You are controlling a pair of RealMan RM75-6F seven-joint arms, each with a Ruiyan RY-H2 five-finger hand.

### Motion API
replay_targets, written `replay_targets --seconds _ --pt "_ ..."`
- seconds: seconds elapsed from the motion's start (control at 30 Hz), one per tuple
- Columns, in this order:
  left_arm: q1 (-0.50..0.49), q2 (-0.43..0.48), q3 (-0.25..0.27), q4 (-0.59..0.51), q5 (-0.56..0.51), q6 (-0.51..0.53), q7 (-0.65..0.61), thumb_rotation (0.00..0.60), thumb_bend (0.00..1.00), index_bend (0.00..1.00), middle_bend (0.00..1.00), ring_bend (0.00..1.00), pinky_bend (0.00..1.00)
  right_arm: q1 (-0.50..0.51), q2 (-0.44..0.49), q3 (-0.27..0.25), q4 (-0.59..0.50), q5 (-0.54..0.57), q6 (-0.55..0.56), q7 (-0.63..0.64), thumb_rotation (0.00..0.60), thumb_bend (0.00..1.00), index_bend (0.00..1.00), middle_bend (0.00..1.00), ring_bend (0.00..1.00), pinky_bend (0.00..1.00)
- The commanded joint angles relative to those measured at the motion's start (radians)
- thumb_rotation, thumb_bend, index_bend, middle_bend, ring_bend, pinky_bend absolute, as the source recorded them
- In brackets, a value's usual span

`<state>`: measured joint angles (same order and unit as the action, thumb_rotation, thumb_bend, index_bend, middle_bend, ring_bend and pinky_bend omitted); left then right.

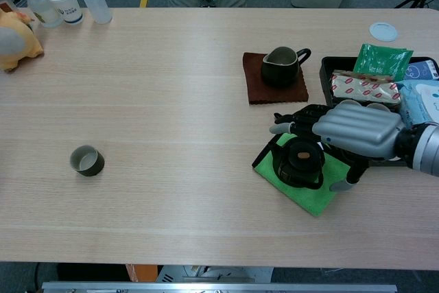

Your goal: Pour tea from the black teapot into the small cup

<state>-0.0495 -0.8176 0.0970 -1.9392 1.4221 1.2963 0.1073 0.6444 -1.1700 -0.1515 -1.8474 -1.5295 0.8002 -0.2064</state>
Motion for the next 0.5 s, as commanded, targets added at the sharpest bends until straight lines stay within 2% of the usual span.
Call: replay_targets --seconds 0.03,0.17,0.5 --pt "0.001 0.002 0.000 -0.002 0.002 0.002 0.000 0.600 0.28 0.23 0.27 0.28 0.21 -0.003 0.004 -0.004 0.005 -0.005 -0.002 -0.006 0.600 0.00 0.00 0.01 0.00 0.00" --pt "0.004 0.006 0.002 -0.001 -0.001 0.005 -0.006 0.600 0.28 0.23 0.27 0.28 0.21 -0.005 0.000 -0.004 0.039 0.034 -0.024 -0.067 0.600 0.00 0.00 0.00 0.00 0.00" --pt "0.007 0.011 0.004 -0.003 -0.004 0.005 -0.010 0.600 0.28 0.23 0.27 0.28 0.21 -0.013 -0.063 0.035 0.083 0.135 -0.019 -0.170 0.600 0.00 0.00 0.00 0.00 0.00"
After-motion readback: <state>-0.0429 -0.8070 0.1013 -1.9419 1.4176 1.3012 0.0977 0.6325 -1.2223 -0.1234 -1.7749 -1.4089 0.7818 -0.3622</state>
